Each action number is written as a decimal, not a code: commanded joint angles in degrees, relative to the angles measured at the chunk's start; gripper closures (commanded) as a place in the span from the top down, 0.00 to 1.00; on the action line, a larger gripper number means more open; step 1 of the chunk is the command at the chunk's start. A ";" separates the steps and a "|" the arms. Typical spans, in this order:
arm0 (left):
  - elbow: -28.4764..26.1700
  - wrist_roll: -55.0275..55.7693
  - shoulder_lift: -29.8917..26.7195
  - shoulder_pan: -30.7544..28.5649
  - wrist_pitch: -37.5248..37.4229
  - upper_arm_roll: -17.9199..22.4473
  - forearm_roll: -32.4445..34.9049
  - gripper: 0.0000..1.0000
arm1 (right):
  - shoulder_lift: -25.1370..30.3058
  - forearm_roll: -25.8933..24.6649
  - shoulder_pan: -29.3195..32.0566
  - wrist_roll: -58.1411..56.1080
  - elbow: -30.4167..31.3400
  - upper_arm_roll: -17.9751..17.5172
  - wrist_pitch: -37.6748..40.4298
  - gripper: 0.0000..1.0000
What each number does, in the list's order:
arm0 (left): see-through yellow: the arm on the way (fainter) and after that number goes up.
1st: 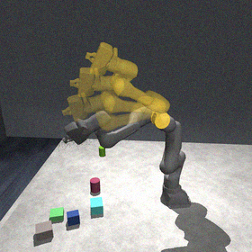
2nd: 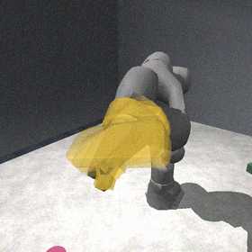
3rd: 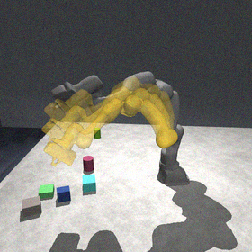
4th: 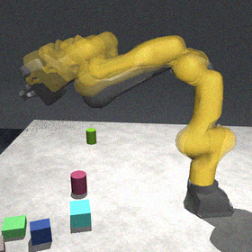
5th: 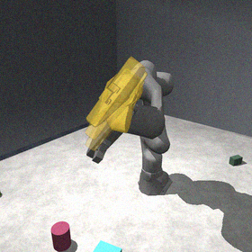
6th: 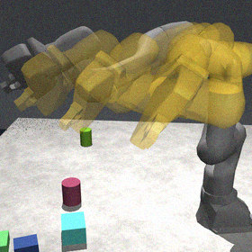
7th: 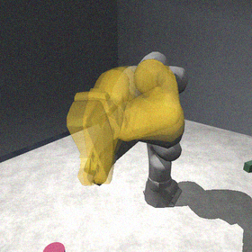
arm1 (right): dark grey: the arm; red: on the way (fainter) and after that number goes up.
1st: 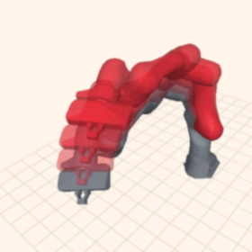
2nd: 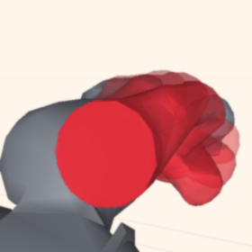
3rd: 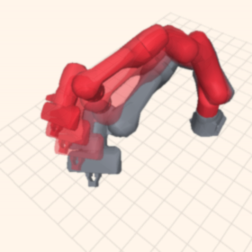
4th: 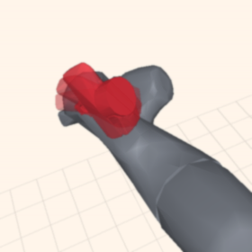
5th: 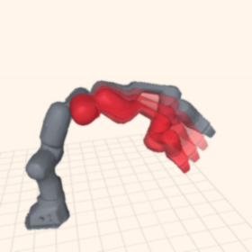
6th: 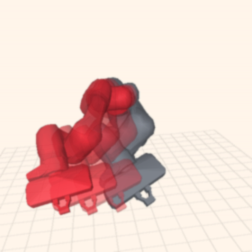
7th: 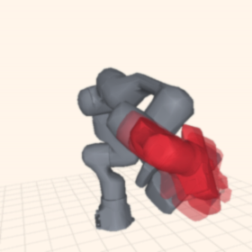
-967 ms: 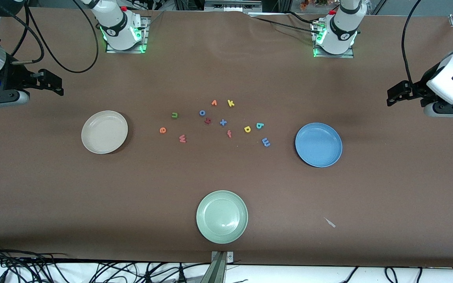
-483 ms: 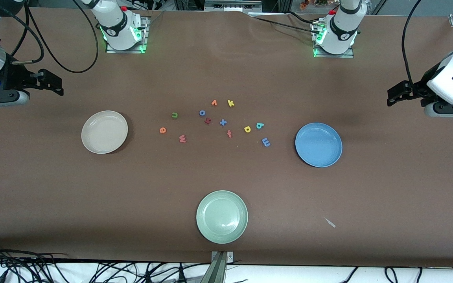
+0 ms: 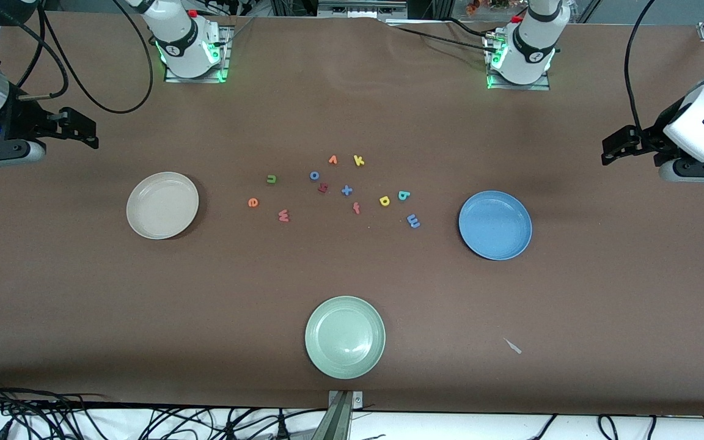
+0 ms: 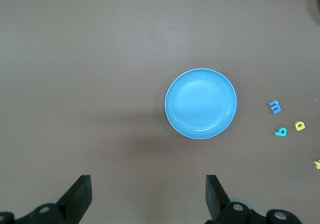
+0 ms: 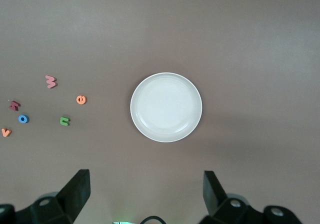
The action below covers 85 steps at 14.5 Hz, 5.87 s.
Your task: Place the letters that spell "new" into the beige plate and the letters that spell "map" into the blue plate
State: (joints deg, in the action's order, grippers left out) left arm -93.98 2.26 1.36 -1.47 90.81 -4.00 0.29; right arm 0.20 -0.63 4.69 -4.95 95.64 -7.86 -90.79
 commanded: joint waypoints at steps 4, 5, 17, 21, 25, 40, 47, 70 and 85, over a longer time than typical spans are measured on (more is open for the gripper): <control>2.14 -1.30 1.01 -0.56 -1.34 -0.31 -0.55 1.00 | 1.12 -0.25 0.67 0.38 0.95 -0.49 0.00 1.00; 2.14 -1.30 1.01 -0.56 -1.34 -0.31 -0.55 1.00 | 1.12 -0.16 0.67 0.38 0.95 -0.49 0.00 1.00; 2.05 -1.30 1.01 -0.56 -1.34 -0.31 -0.64 1.00 | 1.12 -0.16 0.67 0.38 0.95 -0.49 0.09 1.00; 2.14 -1.30 1.01 -0.64 -1.34 -0.31 -0.64 1.00 | 1.12 -0.16 0.58 0.38 0.95 -0.49 0.09 1.00; 2.14 -1.21 1.01 -0.56 -1.34 -0.31 -0.64 1.00 | 1.12 -0.16 0.58 0.38 0.95 -0.49 0.18 1.00; 2.14 -1.21 1.01 -0.56 -1.34 -0.31 -0.64 1.00 | -0.02 0.63 0.58 0.38 0.95 -0.75 0.27 1.00; 2.14 -1.12 1.01 -0.56 -1.34 -0.31 -0.64 1.00 | -9.76 0.36 -3.72 0.37 -2.02 -2.24 -0.61 1.00; 4.68 1.06 16.10 0.85 0.41 -10.58 -0.90 1.00 | -30.42 -0.69 -24.73 30.52 19.59 -2.77 -56.59 0.99; 3.98 53.72 39.68 19.66 31.35 -10.77 -0.64 1.00 | -34.30 -1.30 -24.82 30.52 16.34 -2.68 -56.60 0.50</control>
State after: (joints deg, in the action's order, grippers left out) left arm -91.40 54.71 40.10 17.94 121.90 -15.53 0.25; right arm -32.98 -0.73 -19.85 24.45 113.29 -10.52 -146.97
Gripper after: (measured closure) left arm 0.000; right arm 0.502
